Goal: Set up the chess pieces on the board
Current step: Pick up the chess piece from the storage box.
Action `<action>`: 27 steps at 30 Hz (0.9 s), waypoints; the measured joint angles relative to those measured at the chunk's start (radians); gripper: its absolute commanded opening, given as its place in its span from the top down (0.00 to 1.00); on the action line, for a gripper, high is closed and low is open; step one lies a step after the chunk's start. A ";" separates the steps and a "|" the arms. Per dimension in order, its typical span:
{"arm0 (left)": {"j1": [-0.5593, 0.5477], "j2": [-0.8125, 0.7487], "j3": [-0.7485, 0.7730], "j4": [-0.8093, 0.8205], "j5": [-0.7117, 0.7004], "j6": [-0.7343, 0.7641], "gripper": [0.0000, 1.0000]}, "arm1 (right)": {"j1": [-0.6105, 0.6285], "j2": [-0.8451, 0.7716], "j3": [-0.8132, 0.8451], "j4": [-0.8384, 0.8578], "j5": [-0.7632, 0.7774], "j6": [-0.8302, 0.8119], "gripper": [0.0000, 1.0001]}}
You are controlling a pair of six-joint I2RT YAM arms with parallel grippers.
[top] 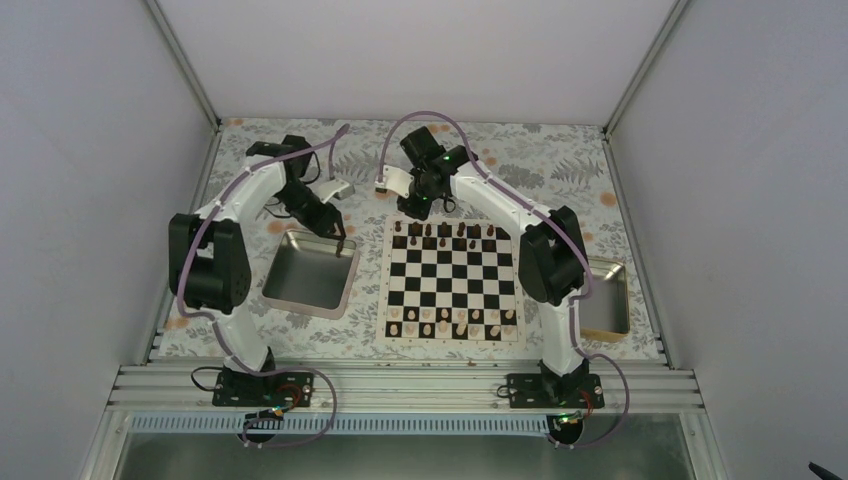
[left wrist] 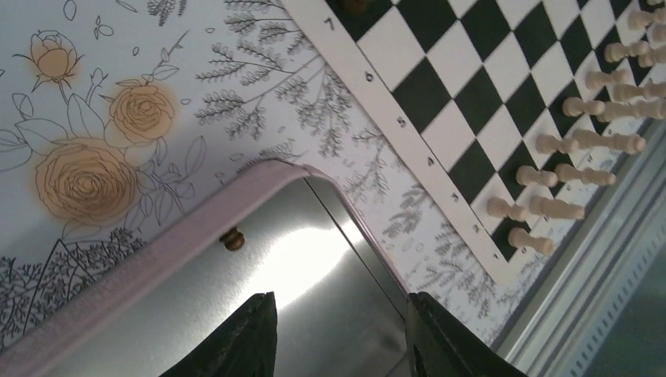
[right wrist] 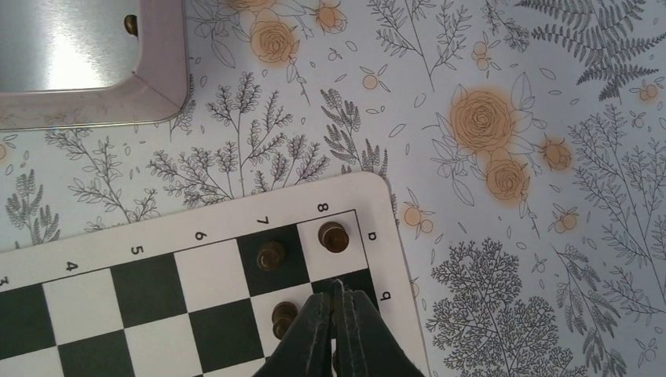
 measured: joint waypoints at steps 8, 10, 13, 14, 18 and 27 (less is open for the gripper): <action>-0.014 0.080 -0.014 0.095 -0.046 -0.072 0.58 | 0.000 -0.002 -0.017 0.037 0.022 0.010 0.95; -0.021 0.080 -0.028 0.122 -0.068 -0.096 0.52 | 0.000 -0.002 -0.017 0.040 0.025 0.011 0.95; -0.026 0.077 -0.050 0.153 -0.101 -0.134 0.54 | 0.000 -0.002 -0.016 0.041 0.026 0.012 0.95; -0.028 0.074 -0.056 0.158 -0.109 -0.146 0.54 | 0.000 -0.002 -0.016 0.041 0.027 0.013 0.95; -0.040 0.037 -0.097 0.180 -0.130 -0.174 0.53 | 0.000 -0.002 -0.016 0.041 0.029 0.014 0.95; -0.069 0.011 -0.153 0.220 -0.161 -0.217 0.62 | 0.000 -0.001 -0.016 0.040 0.031 0.015 0.95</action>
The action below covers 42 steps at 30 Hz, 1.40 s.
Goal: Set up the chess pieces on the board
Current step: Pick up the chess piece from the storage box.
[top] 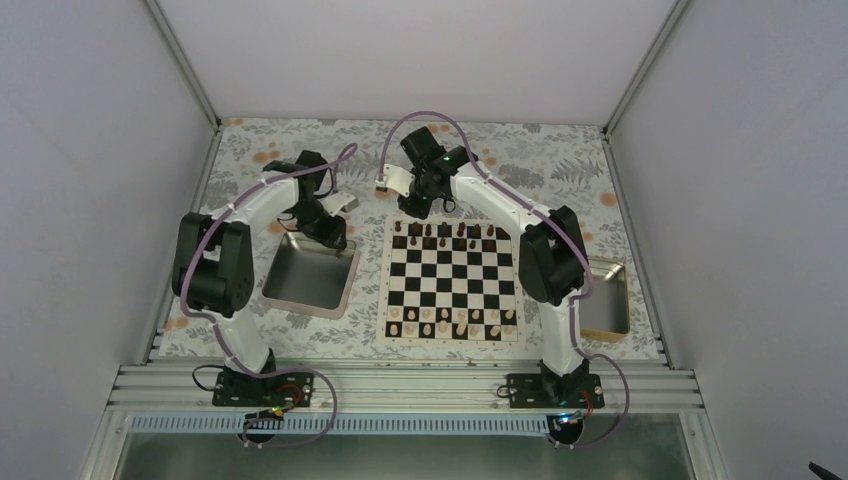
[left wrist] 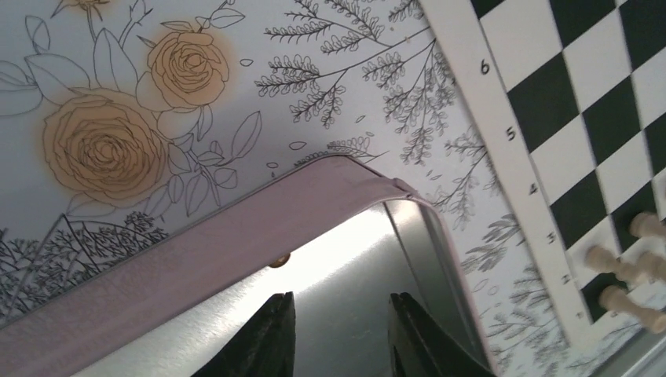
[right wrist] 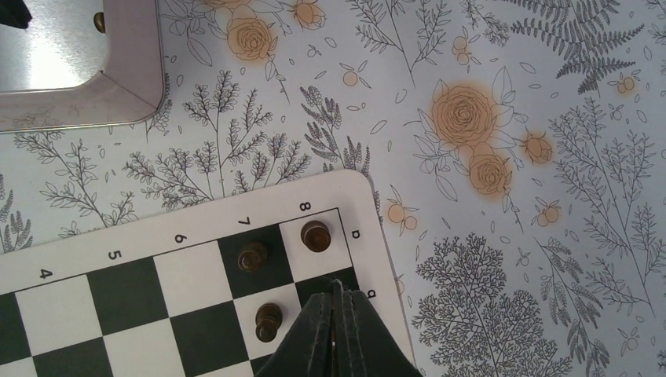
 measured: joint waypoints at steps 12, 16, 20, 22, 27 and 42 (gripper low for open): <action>0.000 0.044 -0.009 0.025 -0.048 -0.021 0.54 | 0.000 0.000 -0.008 0.007 0.002 0.007 0.95; 0.000 0.086 0.002 0.019 -0.048 -0.021 0.54 | 0.000 0.002 -0.009 0.008 0.002 0.006 0.96; 0.000 0.125 0.031 0.018 -0.052 -0.022 0.55 | -0.002 0.002 -0.016 0.008 0.000 0.006 0.95; 0.000 0.133 0.039 0.017 -0.053 -0.022 0.57 | -0.003 0.003 -0.021 0.010 -0.002 0.006 0.96; 0.000 0.161 0.051 0.019 -0.058 -0.029 0.61 | -0.008 0.010 -0.031 0.015 -0.003 0.006 0.96; 0.025 0.080 -0.096 0.200 -0.038 -0.121 0.55 | -0.009 0.048 -0.046 0.019 -0.012 0.006 0.96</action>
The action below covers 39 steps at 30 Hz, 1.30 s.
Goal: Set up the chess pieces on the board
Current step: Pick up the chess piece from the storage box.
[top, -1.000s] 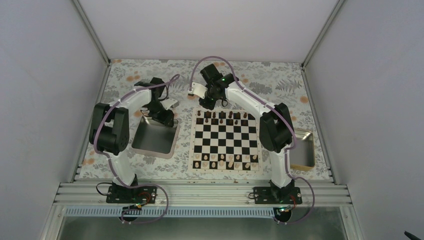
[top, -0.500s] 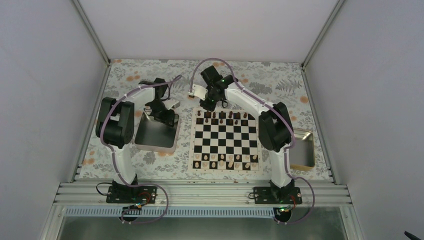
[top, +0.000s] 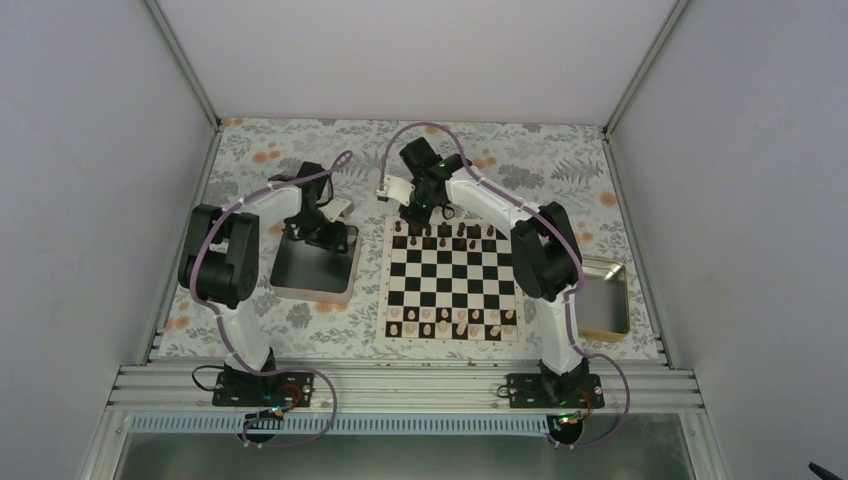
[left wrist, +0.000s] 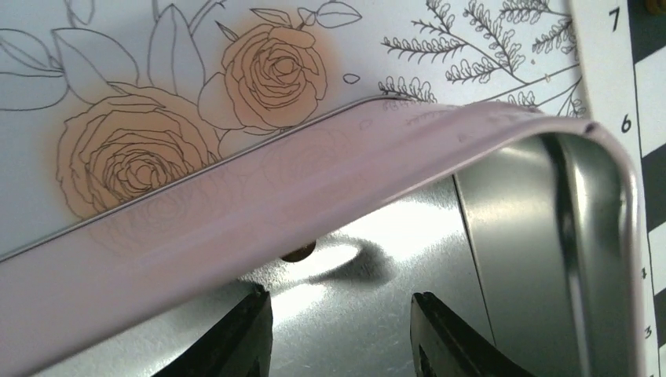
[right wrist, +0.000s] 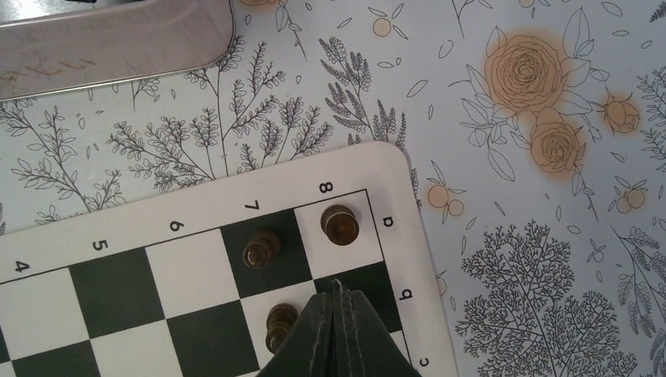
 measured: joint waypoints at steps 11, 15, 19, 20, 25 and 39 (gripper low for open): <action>-0.045 -0.061 -0.096 0.158 -0.080 -0.100 0.67 | 0.000 0.002 -0.040 0.021 -0.003 0.001 0.96; -0.059 -0.061 -0.098 0.179 -0.117 -0.126 0.71 | 0.000 0.002 -0.048 0.023 -0.007 0.001 0.96; -0.061 -0.061 -0.098 0.201 -0.145 -0.148 0.70 | 0.000 0.002 -0.048 0.026 -0.016 0.000 0.96; -0.062 -0.061 -0.099 0.208 -0.153 -0.155 0.69 | 0.000 0.002 -0.048 0.027 -0.019 0.000 0.96; -0.062 -0.061 -0.098 0.233 -0.171 -0.183 0.66 | 0.000 0.004 -0.048 0.027 -0.026 0.000 0.96; -0.086 -0.043 -0.092 0.276 -0.211 -0.238 0.79 | 0.000 0.019 -0.048 0.027 -0.045 -0.007 0.96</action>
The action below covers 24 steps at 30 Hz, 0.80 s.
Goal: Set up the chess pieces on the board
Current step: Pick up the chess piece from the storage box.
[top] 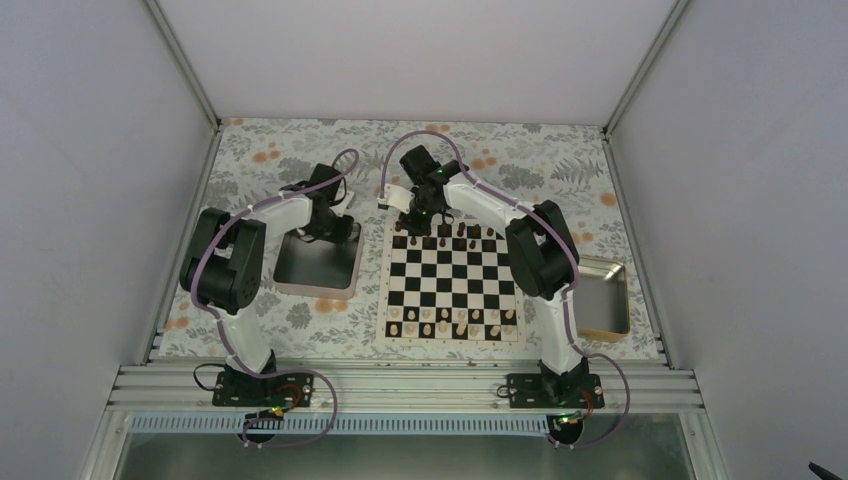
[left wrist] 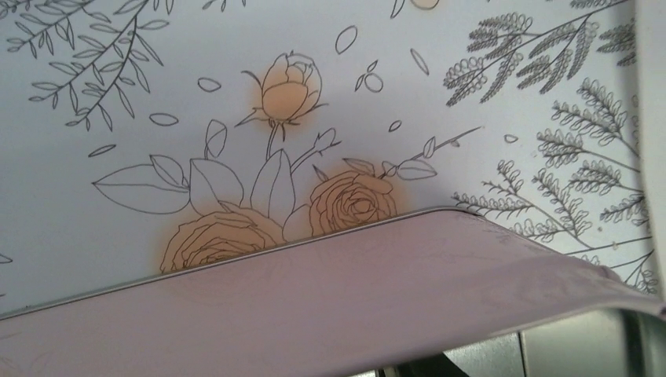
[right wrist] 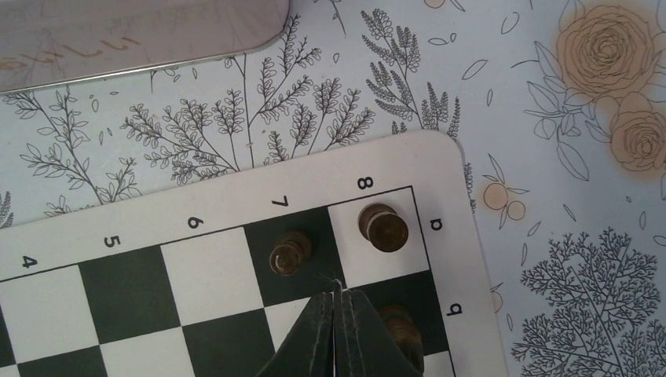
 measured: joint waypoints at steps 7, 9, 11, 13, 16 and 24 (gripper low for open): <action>-0.013 0.005 0.002 0.023 -0.010 -0.019 0.83 | 0.000 0.002 -0.004 0.002 -0.007 -0.006 0.96; -0.014 0.009 0.004 0.027 -0.016 -0.022 0.90 | 0.000 0.002 -0.004 0.002 -0.007 -0.008 0.96; -0.013 0.011 0.006 0.027 -0.019 -0.025 0.96 | 0.000 0.002 -0.004 0.002 -0.007 -0.009 0.96; -0.014 0.012 0.008 0.029 -0.021 -0.026 0.98 | 0.000 0.002 -0.004 0.002 -0.007 -0.009 0.96; -0.014 0.012 0.011 0.028 -0.021 -0.022 0.98 | 0.000 0.002 -0.004 0.002 -0.007 -0.010 0.96; -0.014 0.012 0.043 -0.009 -0.016 0.026 0.97 | 0.000 0.002 -0.004 0.001 -0.005 -0.020 0.96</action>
